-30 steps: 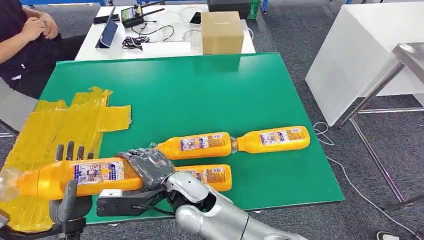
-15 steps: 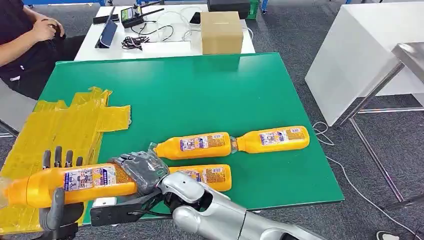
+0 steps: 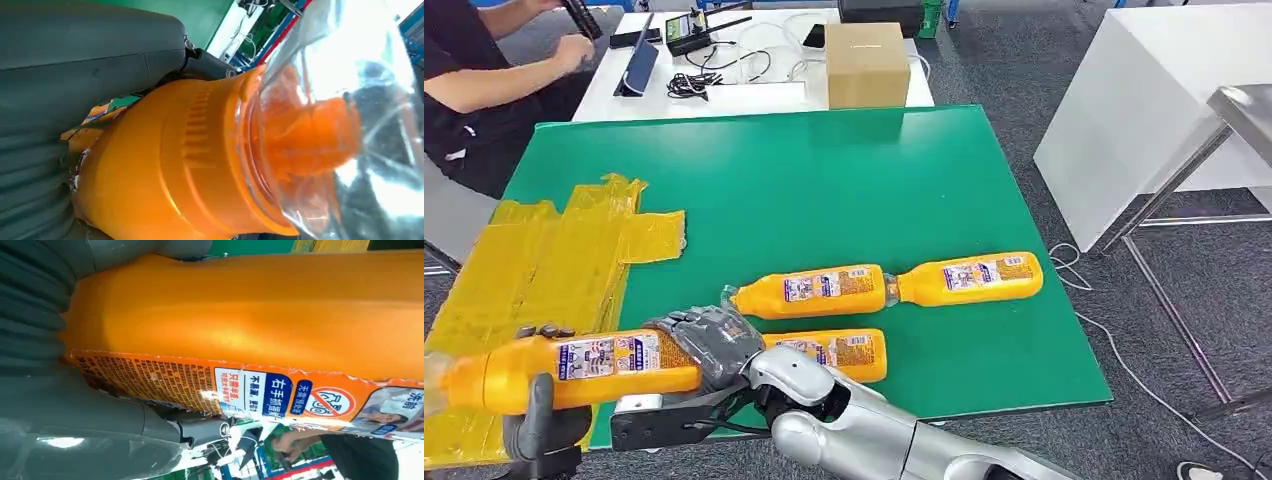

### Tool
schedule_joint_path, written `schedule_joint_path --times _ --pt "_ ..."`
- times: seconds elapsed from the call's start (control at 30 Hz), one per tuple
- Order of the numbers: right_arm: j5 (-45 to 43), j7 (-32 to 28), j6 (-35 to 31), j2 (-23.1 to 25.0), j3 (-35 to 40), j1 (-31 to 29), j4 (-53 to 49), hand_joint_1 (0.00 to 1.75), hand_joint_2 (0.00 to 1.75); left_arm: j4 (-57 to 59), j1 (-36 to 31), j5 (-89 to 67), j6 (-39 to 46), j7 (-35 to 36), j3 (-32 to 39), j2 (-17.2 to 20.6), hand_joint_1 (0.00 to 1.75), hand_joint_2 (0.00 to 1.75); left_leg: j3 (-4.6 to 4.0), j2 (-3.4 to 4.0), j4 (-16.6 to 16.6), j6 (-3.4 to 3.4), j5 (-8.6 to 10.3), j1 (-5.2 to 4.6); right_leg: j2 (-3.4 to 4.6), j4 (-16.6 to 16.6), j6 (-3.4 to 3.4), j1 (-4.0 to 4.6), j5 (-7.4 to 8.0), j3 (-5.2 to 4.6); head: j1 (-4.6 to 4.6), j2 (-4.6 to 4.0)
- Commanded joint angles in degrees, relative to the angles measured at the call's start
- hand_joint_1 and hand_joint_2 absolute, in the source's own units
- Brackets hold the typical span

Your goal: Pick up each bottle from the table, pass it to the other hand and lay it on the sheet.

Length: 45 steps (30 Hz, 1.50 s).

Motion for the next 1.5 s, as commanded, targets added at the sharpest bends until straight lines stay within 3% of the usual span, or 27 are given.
schedule_joint_path --times 0.03,0.33,0.4,0.43,0.47,0.53,0.57,0.6,0.73,0.9,1.03,1.27,1.37,1.4,1.43,1.5 --pt "0.0 -0.5 0.3 -2.3 3.0 -0.8 2.4 1.36 1.75 2.9 -2.7 0.1 0.3 -0.1 2.5 0.0 1.75 1.75 0.12 -0.09 -0.1 -0.06 0.02 0.03 -0.09 -0.1 0.00 0.02 0.00 0.17 0.00 0.00" --pt "0.6 -0.6 -0.9 -2.5 1.3 0.2 4.0 1.41 1.75 3.4 -3.0 0.3 -0.1 -0.7 2.5 -0.5 1.75 1.75 0.16 -0.15 -0.1 -0.07 0.02 0.05 -0.15 -0.1 -0.01 0.04 0.00 0.23 0.00 0.00" --pt "0.8 -0.5 -1.1 -2.5 0.9 0.2 4.6 1.34 1.75 3.5 -3.0 0.8 0.4 -0.6 3.0 -0.8 1.75 1.75 0.14 -0.13 -0.1 -0.06 0.03 0.03 -0.13 -0.1 -0.01 0.02 0.00 0.20 0.00 0.00" --pt "0.9 -0.5 -1.6 -2.6 0.7 0.3 4.5 0.93 1.75 3.6 -3.1 0.9 0.5 -0.6 3.1 -0.9 1.75 1.75 0.17 -0.12 -0.1 -0.08 0.02 0.05 -0.12 -0.1 -0.01 0.04 0.00 0.23 0.00 0.00" --pt "1.3 -0.5 -2.8 -2.6 -0.2 0.7 4.4 0.00 1.75 3.5 -3.0 1.1 0.3 -0.5 3.3 -0.9 1.75 1.75 0.21 -0.13 -0.1 -0.11 0.01 0.08 -0.13 -0.2 -0.02 0.07 0.00 0.28 0.00 0.00" --pt "1.3 -0.8 -3.8 -2.9 -1.3 1.4 3.9 0.00 1.75 3.5 -3.0 1.2 0.1 -0.4 3.2 -0.9 1.75 1.75 0.18 -0.18 -0.1 -0.10 0.03 0.08 -0.18 -0.2 -0.02 0.07 0.00 0.27 0.00 0.00" --pt "1.4 -1.0 -4.3 -3.3 -1.9 1.7 3.2 0.00 0.00 3.4 -3.0 -0.2 1.0 -0.9 3.4 -1.0 1.75 1.75 0.13 -0.16 -0.1 -0.07 0.03 0.05 -0.16 -0.1 -0.01 0.04 -0.01 0.20 0.00 0.00" --pt "2.9 0.5 -7.9 -5.2 -4.6 4.2 0.6 0.00 0.00 1.6 -4.4 -21.8 12.2 -13.7 2.9 -0.7 1.75 1.75 0.18 -0.15 -0.1 -0.09 0.02 0.06 -0.15 -0.1 -0.01 0.05 0.00 0.25 -0.02 0.00" --pt "4.0 -0.6 -7.5 -8.3 -7.3 6.9 -3.9 0.00 0.00 1.5 -7.6 -25.4 17.3 -14.3 1.2 1.9 1.75 1.75 0.02 -0.46 0.0 -0.08 0.05 0.12 -0.45 -0.1 0.01 0.11 -0.03 0.20 0.00 0.00" --pt "5.0 -0.9 -6.5 -9.0 -8.9 7.8 -4.4 0.00 0.00 4.0 -11.9 -37.5 25.9 -19.0 2.9 5.4 1.75 1.75 0.04 -0.21 0.0 -0.08 0.05 0.04 -0.20 0.0 -0.01 0.03 0.01 0.12 0.00 0.00" --pt "5.8 -1.3 -7.9 -10.5 -10.7 9.6 -7.4 0.00 0.00 3.3 -12.5 -44.2 31.6 -21.6 3.3 6.2 1.75 1.75 0.08 -0.25 0.0 -0.08 0.04 0.06 -0.25 -0.1 -0.01 0.05 0.00 0.17 0.00 0.00" --pt "7.6 -0.2 -7.7 -11.9 -12.3 11.7 -8.8 0.00 0.00 2.9 -10.7 -60.6 42.7 -20.0 -2.0 7.0 1.75 1.75 0.04 -0.15 0.0 -0.04 0.03 0.03 -0.16 0.0 0.02 0.00 0.00 0.10 0.00 0.00" --pt "8.5 0.3 -6.6 -11.6 -12.2 11.5 -8.0 0.00 0.00 5.6 -10.7 -76.1 47.6 -13.9 -5.5 8.8 1.75 1.75 0.08 -0.22 0.0 -0.07 0.03 0.05 -0.22 -0.1 0.00 0.03 -0.01 0.17 0.00 0.00" --pt "9.0 0.7 -6.1 -11.4 -12.5 11.7 -7.9 0.00 0.00 7.1 -10.7 -82.7 46.9 -8.8 -7.7 10.6 1.75 1.75 0.06 -0.19 0.0 -0.06 0.05 0.02 -0.19 -0.1 0.01 0.00 0.01 0.13 0.00 0.00" --pt "9.6 1.1 -5.9 -11.5 -12.8 12.0 -7.9 0.00 1.75 8.6 -10.9 -89.0 47.1 -4.3 -9.0 11.7 1.75 1.75 0.08 -0.16 0.0 -0.08 0.04 0.04 -0.16 -0.1 0.00 0.01 0.01 0.15 0.00 0.00" --pt "10.2 1.4 -5.7 -11.3 -13.3 12.5 -8.4 0.00 1.75 11.5 -11.2 -102.2 47.3 2.7 -11.6 13.8 1.75 1.75 0.13 -0.19 -0.1 -0.11 0.06 0.04 -0.19 -0.1 -0.02 0.02 0.01 0.20 0.00 0.00"
